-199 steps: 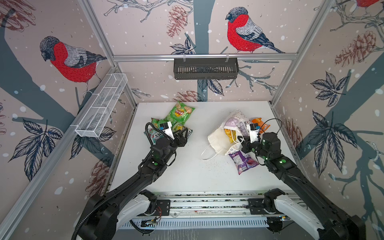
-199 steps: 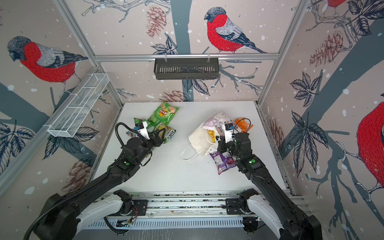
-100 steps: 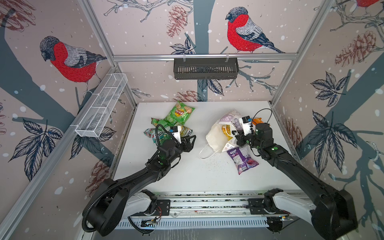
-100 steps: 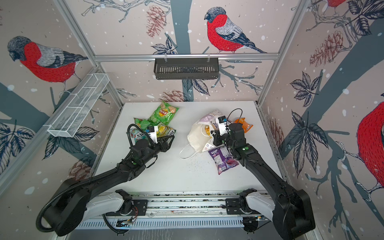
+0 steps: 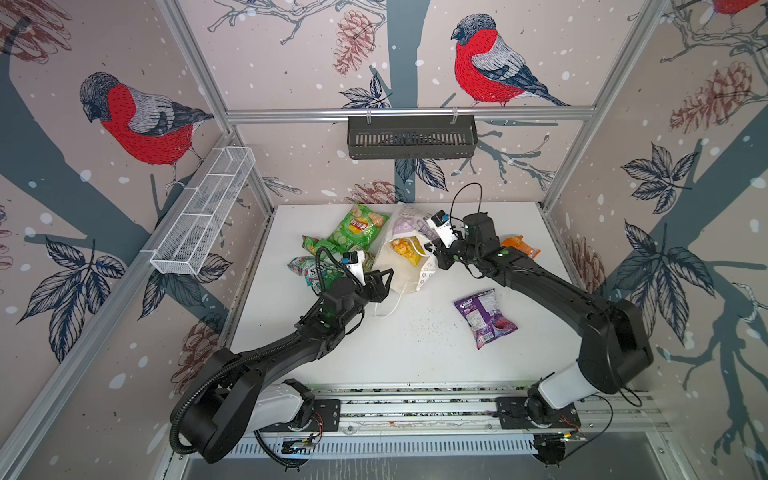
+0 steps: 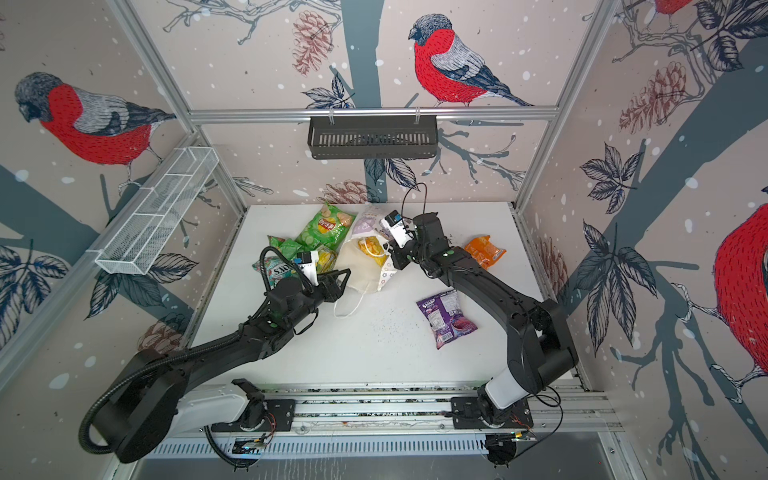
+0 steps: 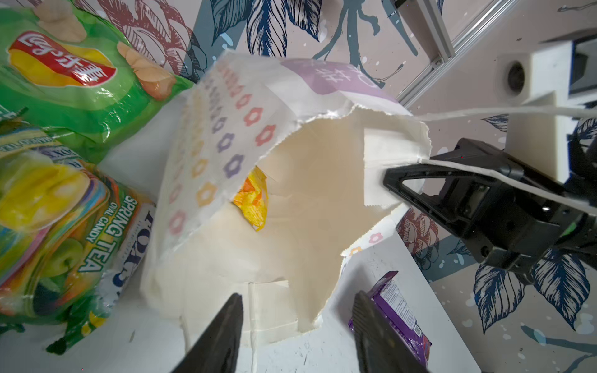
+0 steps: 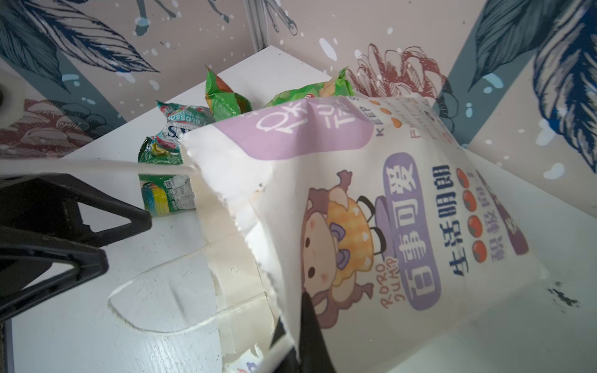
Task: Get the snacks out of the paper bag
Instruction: 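Move the left gripper to the bag opening while the right gripper lifts the rim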
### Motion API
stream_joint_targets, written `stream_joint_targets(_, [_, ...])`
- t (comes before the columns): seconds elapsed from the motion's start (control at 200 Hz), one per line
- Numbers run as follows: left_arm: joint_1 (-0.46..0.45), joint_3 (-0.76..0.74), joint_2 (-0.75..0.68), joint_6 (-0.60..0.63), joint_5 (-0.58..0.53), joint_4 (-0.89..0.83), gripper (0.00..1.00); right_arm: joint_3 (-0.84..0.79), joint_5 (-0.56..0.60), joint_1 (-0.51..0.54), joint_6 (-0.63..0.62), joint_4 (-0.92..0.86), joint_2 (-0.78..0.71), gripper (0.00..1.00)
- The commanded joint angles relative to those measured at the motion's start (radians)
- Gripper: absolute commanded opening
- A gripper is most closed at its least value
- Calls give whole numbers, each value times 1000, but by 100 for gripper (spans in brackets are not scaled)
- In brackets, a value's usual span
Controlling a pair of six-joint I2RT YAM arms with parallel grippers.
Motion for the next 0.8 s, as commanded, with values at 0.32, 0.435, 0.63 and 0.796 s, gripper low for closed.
stream_joint_targets(0.32, [-153, -31, 42, 124, -312, 117, 59, 111, 221, 88, 191, -49, 90, 0])
stream_joint_targets(0.435, [-163, -59, 105, 173, -302, 220, 63, 117, 209, 115, 190, -54, 98, 0])
stream_joint_targets(0.63, [-163, -23, 255, 245, -377, 318, 68, 57, 214, 140, 180, -27, 73, 0])
stream_joint_targets(0.796, [-163, 45, 388, 316, -346, 385, 66, -28, 188, 140, 163, 46, 25, 0])
